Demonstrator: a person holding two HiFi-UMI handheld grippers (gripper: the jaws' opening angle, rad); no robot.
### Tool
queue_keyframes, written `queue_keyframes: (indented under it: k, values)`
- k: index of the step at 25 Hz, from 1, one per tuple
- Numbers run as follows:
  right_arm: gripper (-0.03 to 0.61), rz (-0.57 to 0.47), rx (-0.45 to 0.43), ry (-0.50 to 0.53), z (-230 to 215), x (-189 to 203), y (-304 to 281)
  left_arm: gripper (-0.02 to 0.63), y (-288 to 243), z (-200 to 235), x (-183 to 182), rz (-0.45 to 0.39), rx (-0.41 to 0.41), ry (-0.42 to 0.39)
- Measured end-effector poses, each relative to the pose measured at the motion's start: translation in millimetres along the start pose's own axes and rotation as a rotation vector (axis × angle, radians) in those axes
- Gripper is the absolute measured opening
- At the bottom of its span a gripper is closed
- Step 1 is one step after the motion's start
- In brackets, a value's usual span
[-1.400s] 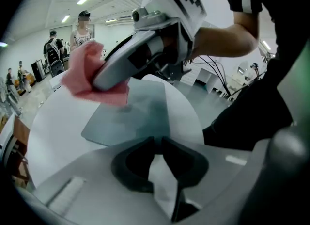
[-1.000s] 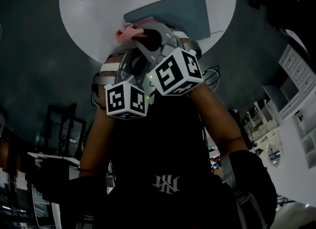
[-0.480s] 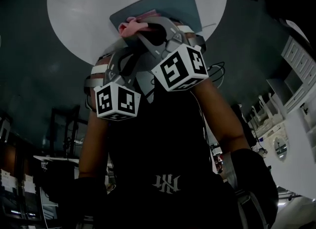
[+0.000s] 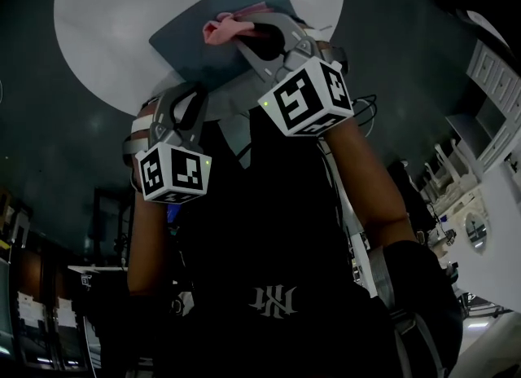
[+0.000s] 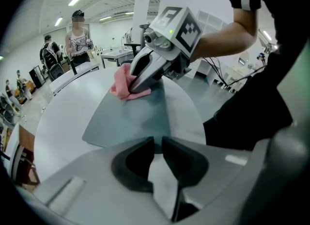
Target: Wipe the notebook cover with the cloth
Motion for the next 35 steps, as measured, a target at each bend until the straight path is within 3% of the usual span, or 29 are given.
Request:
queue_keyframes:
  k: [11, 17, 19, 27, 35]
  values:
    - [0.035, 0.023, 0.119, -0.033, -35, 38, 36, 0.057, -1, -7, -4, 0.029, -0.016, -0.002]
    - [0.035, 0.132, 0.231, -0.081, -60, 60, 58, 0.057, 4, -9, 0, 0.019, -0.022, 0.003]
    - [0.034, 0.090, 0.242, -0.104, -57, 51, 64, 0.056, 6, -9, 4, 0.013, -0.016, 0.002]
    - [0.035, -0.068, 0.003, -0.080, 27, -16, 21, 0.057, 11, -11, 10, -0.015, -0.004, 0.010]
    - [0.035, -0.082, -0.178, -0.047, 84, -40, -22, 0.060, 7, -31, 12, -0.006, 0.036, -0.004]
Point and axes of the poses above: the fingertips, and each gripper's own axes: y backward along the fingers, z to its left, x out of its underside, the point moved 7 cm from there along y, backward along the fingers, and after that the axes turned 2 degrees about y, right-handed, at the moved point
